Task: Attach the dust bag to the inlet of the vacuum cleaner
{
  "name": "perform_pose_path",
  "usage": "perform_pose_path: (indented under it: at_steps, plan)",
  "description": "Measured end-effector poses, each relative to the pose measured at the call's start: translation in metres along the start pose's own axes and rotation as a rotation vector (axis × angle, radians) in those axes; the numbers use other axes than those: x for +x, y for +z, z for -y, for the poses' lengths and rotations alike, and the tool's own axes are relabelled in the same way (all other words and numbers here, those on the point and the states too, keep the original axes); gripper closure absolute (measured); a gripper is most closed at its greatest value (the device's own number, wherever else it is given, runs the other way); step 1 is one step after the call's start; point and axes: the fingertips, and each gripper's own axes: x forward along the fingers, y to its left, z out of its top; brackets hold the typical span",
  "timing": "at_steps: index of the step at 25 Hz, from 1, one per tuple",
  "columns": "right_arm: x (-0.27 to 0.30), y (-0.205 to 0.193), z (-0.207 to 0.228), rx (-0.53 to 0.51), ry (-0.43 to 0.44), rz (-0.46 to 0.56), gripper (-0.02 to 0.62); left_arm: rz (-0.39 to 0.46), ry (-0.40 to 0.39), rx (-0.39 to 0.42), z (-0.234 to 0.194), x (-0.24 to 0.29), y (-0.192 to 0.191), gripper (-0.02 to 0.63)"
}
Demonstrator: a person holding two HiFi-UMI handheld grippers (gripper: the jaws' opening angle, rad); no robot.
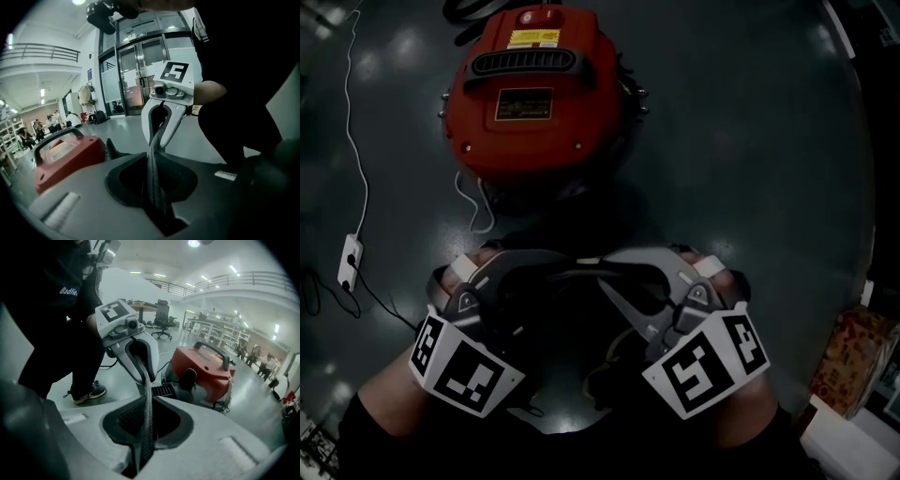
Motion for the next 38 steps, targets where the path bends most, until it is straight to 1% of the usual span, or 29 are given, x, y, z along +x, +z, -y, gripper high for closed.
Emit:
perform_pose_path:
  at_steps: [6,10,15,21,27,30,34,38]
  plan:
    - [0.009,-0.007,0.009,0.011,-0.027,0.007,0.555,-0.025,-0.02,0.029,-0.007,0.009,-0.009,0.56]
    - [0.012,-0.004,0.016,-0.033,-0.043,0.015,0.546,-0.04,-0.017,0.053,-0.012,0.009,-0.011,0.555]
    - [0.015,0.002,0.017,-0.07,-0.044,0.018,0.54,-0.041,-0.025,0.037,-0.015,0.0,-0.013,0.554]
    - [0.016,0.002,0.018,-0.028,-0.026,0.031,0.537,-0.041,-0.051,0.028,-0.019,-0.004,-0.016,0.549]
    - [0.015,-0.005,0.019,0.025,-0.021,0.02,0.534,-0.042,-0.113,0.025,-0.021,0.005,-0.016,0.541]
    - [0.016,-0.004,0.021,-0.01,-0.043,0.006,0.529,-0.038,-0.125,0.032,-0.023,0.006,-0.015,0.534]
    - [0.019,0.004,0.025,-0.062,-0.076,-0.003,0.518,-0.031,-0.115,0.022,-0.027,-0.002,-0.017,0.543]
    - [0.021,0.007,0.026,-0.08,-0.089,-0.013,0.512,-0.025,-0.11,0.008,-0.031,-0.003,-0.02,0.543]
